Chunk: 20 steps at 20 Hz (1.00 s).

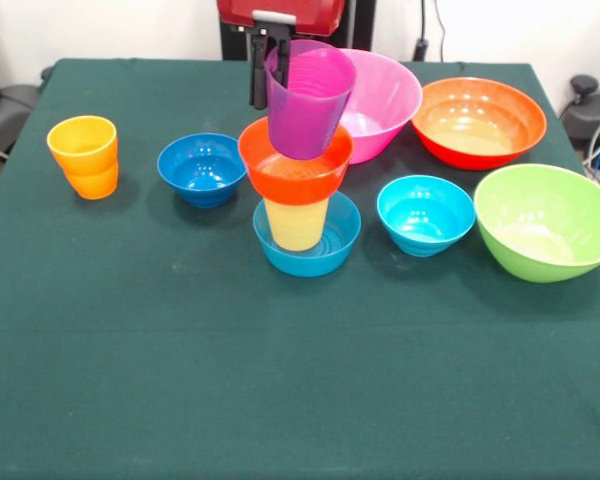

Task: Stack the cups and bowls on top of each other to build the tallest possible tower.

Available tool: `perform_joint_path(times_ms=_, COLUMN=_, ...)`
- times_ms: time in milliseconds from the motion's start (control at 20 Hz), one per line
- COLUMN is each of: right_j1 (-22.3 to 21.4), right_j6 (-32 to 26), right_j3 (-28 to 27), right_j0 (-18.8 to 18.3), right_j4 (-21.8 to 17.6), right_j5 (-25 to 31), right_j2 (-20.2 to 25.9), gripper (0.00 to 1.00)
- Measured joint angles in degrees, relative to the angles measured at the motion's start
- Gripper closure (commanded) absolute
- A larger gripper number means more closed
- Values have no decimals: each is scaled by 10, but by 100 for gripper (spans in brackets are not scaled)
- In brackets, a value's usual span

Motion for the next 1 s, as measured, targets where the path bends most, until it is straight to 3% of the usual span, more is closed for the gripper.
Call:
perform_joint_path(times_ms=650, right_j1=34, right_j6=0, right_j3=-3, right_j0=36, right_j4=0, right_j5=-23, right_j2=-15, gripper=100)
perform_joint_path(times_ms=1000, right_j1=35, right_j6=0, right_j3=-4, right_j0=36, right_j4=0, right_j5=-30, right_j2=-17, gripper=100)
